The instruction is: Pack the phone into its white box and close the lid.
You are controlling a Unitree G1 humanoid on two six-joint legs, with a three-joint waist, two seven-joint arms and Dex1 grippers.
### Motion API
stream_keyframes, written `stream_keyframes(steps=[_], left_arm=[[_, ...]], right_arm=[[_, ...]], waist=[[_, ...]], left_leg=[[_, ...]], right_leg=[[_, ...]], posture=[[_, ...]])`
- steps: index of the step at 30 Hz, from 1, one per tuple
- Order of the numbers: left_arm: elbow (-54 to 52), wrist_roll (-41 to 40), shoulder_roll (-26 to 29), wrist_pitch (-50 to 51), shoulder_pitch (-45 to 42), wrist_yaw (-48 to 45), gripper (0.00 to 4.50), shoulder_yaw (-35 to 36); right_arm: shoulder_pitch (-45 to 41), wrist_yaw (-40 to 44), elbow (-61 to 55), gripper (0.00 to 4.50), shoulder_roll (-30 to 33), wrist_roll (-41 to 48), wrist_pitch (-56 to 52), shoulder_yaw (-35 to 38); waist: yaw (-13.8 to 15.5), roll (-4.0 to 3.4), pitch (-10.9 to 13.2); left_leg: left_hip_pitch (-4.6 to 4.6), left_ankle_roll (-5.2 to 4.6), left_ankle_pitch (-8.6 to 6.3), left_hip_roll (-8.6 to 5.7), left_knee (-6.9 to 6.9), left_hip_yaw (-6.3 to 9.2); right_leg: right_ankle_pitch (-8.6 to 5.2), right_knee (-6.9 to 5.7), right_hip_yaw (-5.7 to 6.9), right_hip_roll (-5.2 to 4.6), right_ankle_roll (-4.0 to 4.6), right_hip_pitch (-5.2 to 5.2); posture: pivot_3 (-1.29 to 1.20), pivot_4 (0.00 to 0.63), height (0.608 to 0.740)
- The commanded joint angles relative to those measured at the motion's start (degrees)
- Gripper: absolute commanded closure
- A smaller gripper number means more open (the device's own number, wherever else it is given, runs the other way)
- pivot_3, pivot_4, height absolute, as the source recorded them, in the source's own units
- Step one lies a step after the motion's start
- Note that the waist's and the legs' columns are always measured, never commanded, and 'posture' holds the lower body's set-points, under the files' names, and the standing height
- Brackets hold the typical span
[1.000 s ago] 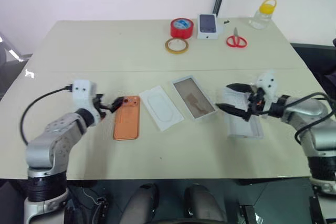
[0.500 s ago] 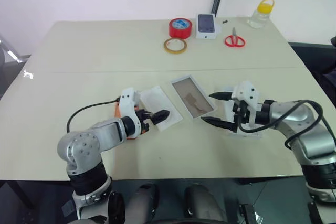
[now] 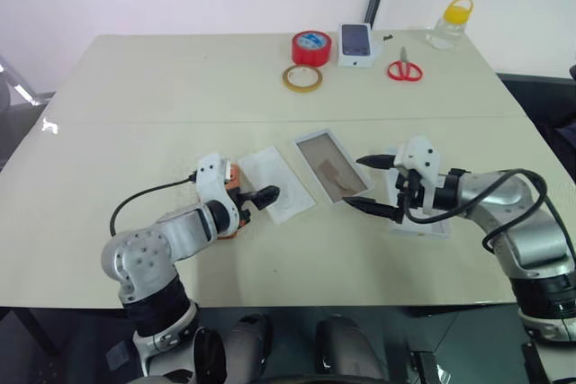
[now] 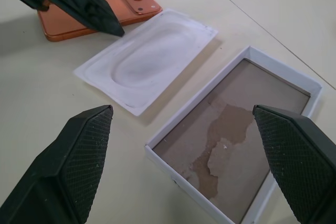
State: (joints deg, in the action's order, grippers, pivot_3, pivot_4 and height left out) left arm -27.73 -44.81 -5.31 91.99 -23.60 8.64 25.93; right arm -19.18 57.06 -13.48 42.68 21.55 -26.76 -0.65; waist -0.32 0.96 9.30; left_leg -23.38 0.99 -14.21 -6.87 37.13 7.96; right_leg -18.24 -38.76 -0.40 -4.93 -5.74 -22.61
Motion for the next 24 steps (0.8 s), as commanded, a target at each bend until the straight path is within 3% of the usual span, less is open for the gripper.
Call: stream_keyframes(steps=[1,8,11,18,24], left_arm=[[1.73,1.00,-1.95,0.51,-1.86,1.42,0.00,0.22],[4.60,4.18,-6.76,0.42,-5.08,1.13,0.00,3.18],[4.85,4.98,-6.97,0.31,-5.44,0.82,0.82,3.88],[4.41,5.68,-6.76,-0.25,-5.95,-1.00,4.42,6.04],[5.07,4.12,-8.65,-0.98,-6.71,-2.78,4.47,10.92]], right_arm=[[-0.86,0.06,-3.32,0.05,-0.39,1.24,0.28,0.24],[-0.55,-0.60,-5.39,0.05,-0.83,1.15,-0.50,-0.75],[-0.37,-0.73,-5.62,0.00,-0.93,1.03,-0.47,-1.02],[-0.54,-0.76,-5.78,0.00,-1.23,1.04,-0.76,-1.33],[-1.40,-0.59,-5.27,0.00,-1.39,0.83,-0.68,-1.62]], waist=[[0.11,0.00,0.00],[1.12,0.01,0.00],[1.10,0.02,0.00],[1.07,0.06,0.03],[1.01,0.07,0.04]], left_leg=[[0.00,0.00,0.00,0.00,0.00,0.00],[0.00,0.00,-0.01,0.00,0.00,-0.04],[-0.01,-0.01,-0.01,-0.01,0.00,-0.04],[-0.02,0.00,-0.01,0.00,-0.01,-0.04],[-0.01,0.01,-0.02,0.02,-0.03,-0.04]], right_leg=[[0.00,0.00,0.00,0.00,0.00,0.00],[0.00,0.10,-0.02,0.00,-0.01,0.03],[0.02,0.15,-0.01,0.00,-0.04,0.05],[0.02,0.15,-0.02,0.02,-0.04,0.03],[0.02,0.15,-0.02,0.04,-0.05,0.01]], posture=[[0.00,0.150,0.740],[0.00,0.150,0.740],[0.00,0.150,0.740],[0.00,0.150,0.740],[0.00,0.150,0.740]])
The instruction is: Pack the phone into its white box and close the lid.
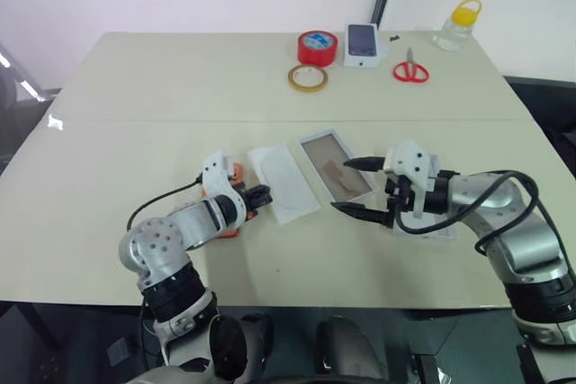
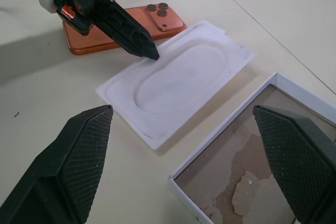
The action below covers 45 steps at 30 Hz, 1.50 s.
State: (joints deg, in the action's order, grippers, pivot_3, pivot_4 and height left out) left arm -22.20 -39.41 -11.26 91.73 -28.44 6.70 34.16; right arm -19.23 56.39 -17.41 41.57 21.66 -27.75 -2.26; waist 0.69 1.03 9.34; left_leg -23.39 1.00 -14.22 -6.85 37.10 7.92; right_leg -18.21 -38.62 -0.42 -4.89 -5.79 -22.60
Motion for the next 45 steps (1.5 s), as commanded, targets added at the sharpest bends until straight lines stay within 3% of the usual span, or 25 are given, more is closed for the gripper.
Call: stream_keyframes(steps=[1,10,20,24,30,39,45], left_arm=[[-0.22,-1.58,-3.00,-0.79,-1.96,-1.13,4.47,3.55],[0.75,-5.22,1.38,-1.51,-3.59,-5.69,4.47,6.50],[5.03,-4.85,6.98,-0.70,-6.52,-9.12,4.47,3.60],[5.23,-4.79,8.11,-0.82,-6.76,-9.57,4.50,3.56],[5.89,-5.31,10.04,-2.34,-9.07,-9.55,4.50,7.51],[8.74,-5.45,13.12,-0.32,-13.64,-9.41,4.50,12.96],[9.79,-5.07,15.50,0.08,-14.56,-9.94,4.50,11.50]], right_arm=[[-1.48,0.12,-1.24,0.00,-0.29,0.66,0.39,-0.07],[-2.46,1.31,2.21,0.00,2.60,-7.44,4.12,-6.40],[-8.34,7.83,15.66,0.00,5.86,-17.60,14.86,-12.85],[-9.61,10.43,17.38,1.25,5.78,-18.60,16.76,-13.54],[-9.89,12.23,15.61,4.47,4.63,-17.60,15.85,-12.99],[-7.78,12.34,3.93,4.47,3.43,-15.50,9.68,-13.94],[-6.80,8.12,-4.01,4.47,-0.64,-18.63,2.49,-19.24]], waist=[[0.00,0.00,0.00],[0.07,0.02,0.01],[-0.01,0.03,0.02],[-0.04,0.04,0.02],[-0.06,0.04,0.02],[-0.07,0.05,0.03],[-0.08,0.05,0.03]], left_leg=[[0.00,0.00,0.00,0.00,0.00,0.00],[-0.01,0.00,0.00,0.00,0.01,0.00],[-0.01,0.01,0.00,0.01,0.00,0.00],[-0.02,0.01,0.00,0.01,0.01,0.00],[-0.02,0.02,0.00,0.05,0.01,0.00],[-0.02,0.03,-0.01,0.05,0.01,0.00],[-0.02,0.10,-0.05,0.14,0.03,0.00]], right_leg=[[0.00,0.00,0.00,0.00,0.00,0.00],[0.00,0.01,0.00,0.00,0.00,0.00],[0.01,0.00,-0.02,0.03,-0.01,-0.03],[0.01,0.01,-0.03,0.02,-0.01,-0.02],[0.01,0.01,-0.04,0.06,-0.01,-0.04],[0.01,0.01,-0.05,0.07,-0.02,-0.06],[0.02,-0.02,-0.09,0.17,-0.01,-0.10]], posture=[[0.00,0.150,0.740],[0.00,0.150,0.740],[0.00,0.150,0.740],[0.00,0.150,0.740],[0.00,0.150,0.740],[0.00,0.150,0.740],[0.00,0.150,0.740]])
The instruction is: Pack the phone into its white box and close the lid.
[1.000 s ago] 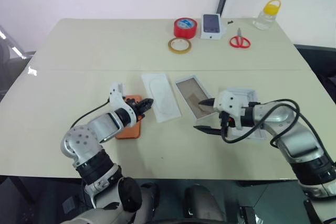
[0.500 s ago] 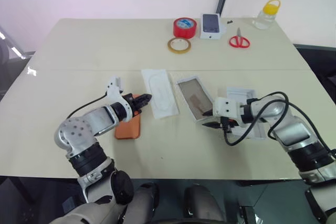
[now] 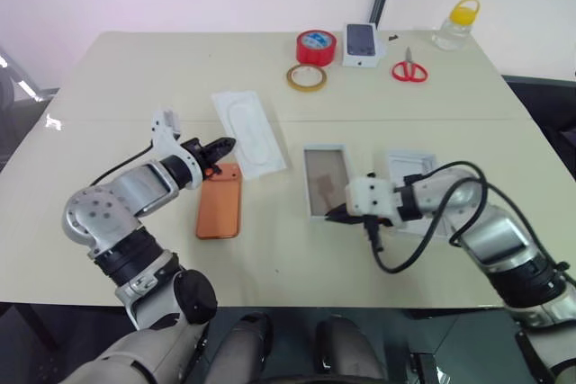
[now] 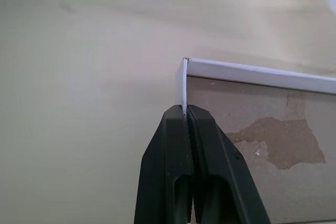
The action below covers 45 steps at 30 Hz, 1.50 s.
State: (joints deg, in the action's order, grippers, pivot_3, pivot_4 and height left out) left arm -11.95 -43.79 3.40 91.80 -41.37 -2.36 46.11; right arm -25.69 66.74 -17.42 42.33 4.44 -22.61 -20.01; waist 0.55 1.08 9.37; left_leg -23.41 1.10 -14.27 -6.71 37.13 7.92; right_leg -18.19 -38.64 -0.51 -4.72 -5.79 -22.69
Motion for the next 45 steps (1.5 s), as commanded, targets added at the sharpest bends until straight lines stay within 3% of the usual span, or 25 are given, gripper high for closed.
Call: stream_keyframes(steps=[1,6,9,13,19,25,40,43,45], left_arm=[[-0.26,-0.78,0.94,0.15,-1.99,-0.86,4.50,-0.23],[-0.15,-1.49,1.21,0.70,-2.43,-1.01,4.50,-0.51],[-0.17,-2.31,0.57,0.70,-2.11,-0.46,4.50,-1.16],[-0.97,-4.89,-1.38,0.70,-1.18,0.94,4.50,-2.31],[-3.40,-11.65,-5.06,0.70,3.30,5.43,4.50,-7.37],[-2.63,-18.25,-8.15,0.70,6.65,12.26,4.50,-10.94],[-0.50,-31.32,-1.96,0.70,11.24,20.63,4.50,-19.61],[-0.06,-31.58,-1.28,0.64,10.99,21.24,3.57,-20.34],[0.16,-32.02,-0.71,0.27,10.69,21.33,2.67,-20.51]], right_arm=[[-0.26,-3.04,-4.58,4.47,-2.02,-2.25,-3.39,-2.53],[-0.50,-6.50,-4.76,4.47,-4.47,-4.79,-5.65,-5.14],[-0.61,-6.65,-4.97,3.62,-4.99,-3.32,-6.00,-3.93],[-0.60,-6.08,-5.55,1.72,-4.16,0.63,-5.10,1.43],[2.10,-3.74,-4.15,1.72,3.17,4.84,-3.33,10.75],[3.52,-5.00,-1.11,1.72,4.44,5.42,-2.15,13.86],[1.97,-5.91,3.94,1.72,3.34,3.96,2.31,11.88],[1.68,-6.03,4.54,1.66,3.16,3.67,2.86,11.75],[1.59,-6.05,4.87,1.66,3.19,3.63,3.11,11.78]], waist=[[0.12,0.00,0.00],[0.14,0.01,0.00],[0.03,0.01,0.00],[0.14,0.02,0.00],[0.13,0.05,0.02],[-0.01,0.04,0.02],[0.10,0.04,0.02],[0.14,0.04,0.02],[0.15,0.04,0.02]], left_leg=[[0.00,0.00,0.00,0.00,0.00,0.00],[-0.01,0.00,0.00,-0.01,0.01,0.00],[-0.01,0.00,0.00,0.00,0.00,0.00],[-0.01,0.00,0.00,0.00,0.00,0.00],[-0.02,-0.01,-0.01,-0.02,0.00,0.00],[0.02,-0.01,0.00,0.07,-0.01,-0.11],[0.02,-0.01,0.00,0.08,0.00,-0.18],[0.02,-0.01,0.00,0.08,0.00,-0.19],[0.02,-0.01,0.00,0.08,0.00,-0.19]], right_leg=[[0.00,0.00,0.00,0.00,0.00,-0.01],[0.00,0.00,-0.01,0.00,0.00,-0.02],[0.00,-0.02,-0.02,0.00,0.00,-0.04],[0.00,-0.02,-0.03,0.00,0.00,-0.03],[0.01,0.05,-0.03,-0.01,-0.01,0.02],[0.02,-0.04,-0.13,0.07,0.00,-0.02],[0.02,-0.07,-0.21,0.07,0.00,-0.07],[0.02,-0.08,-0.22,0.07,0.01,-0.08],[0.02,-0.08,-0.22,0.07,0.00,-0.08]], posture=[[0.00,0.150,0.740],[0.00,0.150,0.740],[0.00,0.150,0.740],[0.00,0.150,0.740],[0.00,0.150,0.740],[0.00,0.150,0.740],[0.00,0.150,0.740],[0.00,0.150,0.740],[0.00,0.150,0.740]])
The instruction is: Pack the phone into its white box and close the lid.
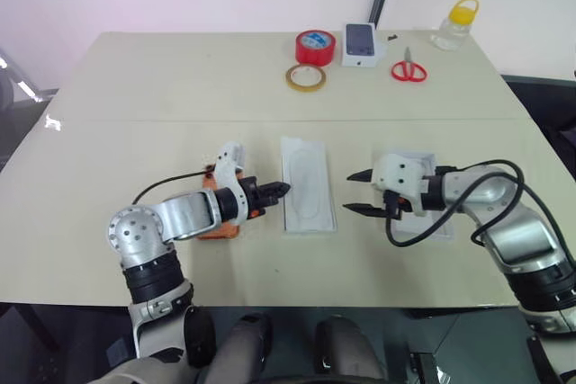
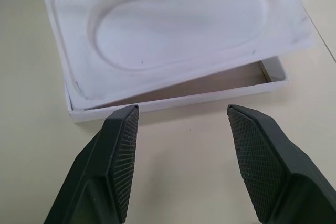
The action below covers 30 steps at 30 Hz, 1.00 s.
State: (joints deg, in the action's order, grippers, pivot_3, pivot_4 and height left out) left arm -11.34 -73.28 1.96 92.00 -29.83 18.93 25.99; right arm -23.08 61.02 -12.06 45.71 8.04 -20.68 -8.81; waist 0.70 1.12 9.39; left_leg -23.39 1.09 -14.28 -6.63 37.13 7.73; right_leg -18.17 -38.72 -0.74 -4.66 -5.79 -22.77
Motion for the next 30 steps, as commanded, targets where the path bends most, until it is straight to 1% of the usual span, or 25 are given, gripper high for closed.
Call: stream_keyframes(steps=[1,2,8,12,15,16,17,19,21,23,27,30], left_arm=[[-0.33,-2.78,1.16,-0.17,-0.95,-0.01,2.18,-0.35],[-0.26,-3.03,1.63,-0.46,-1.01,-0.08,1.70,-0.34],[0.80,-6.71,5.43,-4.41,-2.14,-0.59,1.70,0.14],[0.57,-7.71,9.61,-7.50,-2.81,-2.55,1.70,-0.90],[-2.00,-2.43,15.80,-11.70,-2.46,-9.16,1.65,-3.19],[-3.22,0.70,18.73,-13.95,-1.78,-12.59,1.65,-4.90],[-4.28,4.26,21.84,-16.72,-0.86,-16.30,1.65,-6.95],[-6.19,13.06,29.00,-24.17,1.66,-24.88,1.65,-12.30],[-7.41,19.58,34.36,-31.49,4.50,-33.11,1.65,-16.25],[-7.86,24.69,38.07,-37.80,7.24,-39.58,1.65,-18.59],[-7.90,30.98,42.92,-46.11,12.69,-49.78,1.65,-20.43],[-7.77,32.75,44.89,-49.39,16.63,-55.42,1.65,-20.10]], right_arm=[[-1.07,-0.38,-0.32,1.66,-0.18,0.00,1.28,0.62],[-1.10,-0.46,-0.19,1.66,-0.18,-0.05,1.35,0.66],[-2.15,-1.57,1.07,1.66,-0.96,-0.58,1.91,0.63],[-4.17,-2.60,1.85,1.66,-2.83,0.20,0.09,0.78],[-6.03,-4.24,1.98,2.50,-4.94,0.45,-3.73,0.28],[-6.73,-5.25,2.13,2.93,-5.90,0.07,-5.33,-0.21],[-7.41,-6.33,2.25,3.54,-6.95,-0.34,-7.15,-0.81],[-8.65,-8.44,2.02,4.48,-9.33,-1.20,-10.79,-2.62],[-9.41,-10.01,0.92,4.48,-11.35,-1.89,-13.26,-4.53],[-10.64,-12.97,0.92,4.48,-14.10,-3.14,-15.98,-6.35],[-14.11,-18.40,3.84,4.48,-19.26,-6.81,-19.93,-10.26],[-16.29,-20.47,6.74,4.48,-22.66,-7.50,-20.82,-11.05]], waist=[[0.00,0.00,0.00],[-0.01,0.00,0.00],[-0.02,-0.01,0.00],[-0.09,-0.01,0.00],[-0.30,-0.01,-0.01],[-0.36,-0.01,-0.01],[-0.39,-0.02,-0.01],[-0.80,-0.04,-0.02],[-1.15,-0.07,-0.03],[-1.29,-0.08,-0.02],[-1.55,-0.10,-0.01],[-1.54,-0.14,0.01]], left_leg=[[0.00,0.00,0.00,0.00,0.00,0.00],[0.00,0.00,0.00,0.00,0.00,0.00],[0.00,0.00,0.00,0.00,0.00,0.00],[0.00,0.00,0.00,0.00,-0.01,-0.01],[0.00,0.00,0.00,0.01,-0.02,-0.03],[0.00,0.01,0.00,0.02,-0.03,-0.03],[0.00,0.01,0.01,0.02,-0.04,-0.03],[0.00,0.02,0.01,0.03,-0.06,-0.09],[0.00,0.05,0.03,0.04,-0.14,-0.11],[0.00,0.05,0.03,0.04,-0.16,-0.11],[-0.03,0.05,0.03,0.05,-0.17,-0.11],[-0.03,0.08,0.05,0.08,-0.28,-0.12]], right_leg=[[0.00,0.00,0.00,0.00,0.00,0.00],[0.00,0.00,0.00,0.00,0.00,0.00],[0.00,0.00,-0.01,0.00,0.00,-0.01],[0.00,-0.01,-0.02,0.00,0.01,-0.03],[0.00,-0.03,-0.04,0.02,0.01,-0.05],[0.00,-0.05,-0.05,0.02,0.01,-0.07],[0.00,-0.06,-0.06,0.02,0.02,-0.09],[0.01,-0.07,-0.11,0.03,0.04,-0.14],[0.02,-0.08,-0.14,0.04,0.07,-0.17],[0.03,-0.07,-0.15,0.03,0.08,-0.19],[0.04,-0.07,-0.16,0.02,0.11,-0.27],[0.07,-0.08,-0.19,0.05,0.16,-0.34]], posture=[[0.00,0.150,0.740],[0.00,0.150,0.740],[0.00,0.150,0.740],[0.00,0.150,0.740],[0.00,0.150,0.740],[0.00,0.150,0.740],[0.00,0.150,0.740],[0.00,0.150,0.740],[0.00,0.150,0.740],[0.00,0.150,0.740],[0.00,0.150,0.740],[0.00,0.150,0.740]])
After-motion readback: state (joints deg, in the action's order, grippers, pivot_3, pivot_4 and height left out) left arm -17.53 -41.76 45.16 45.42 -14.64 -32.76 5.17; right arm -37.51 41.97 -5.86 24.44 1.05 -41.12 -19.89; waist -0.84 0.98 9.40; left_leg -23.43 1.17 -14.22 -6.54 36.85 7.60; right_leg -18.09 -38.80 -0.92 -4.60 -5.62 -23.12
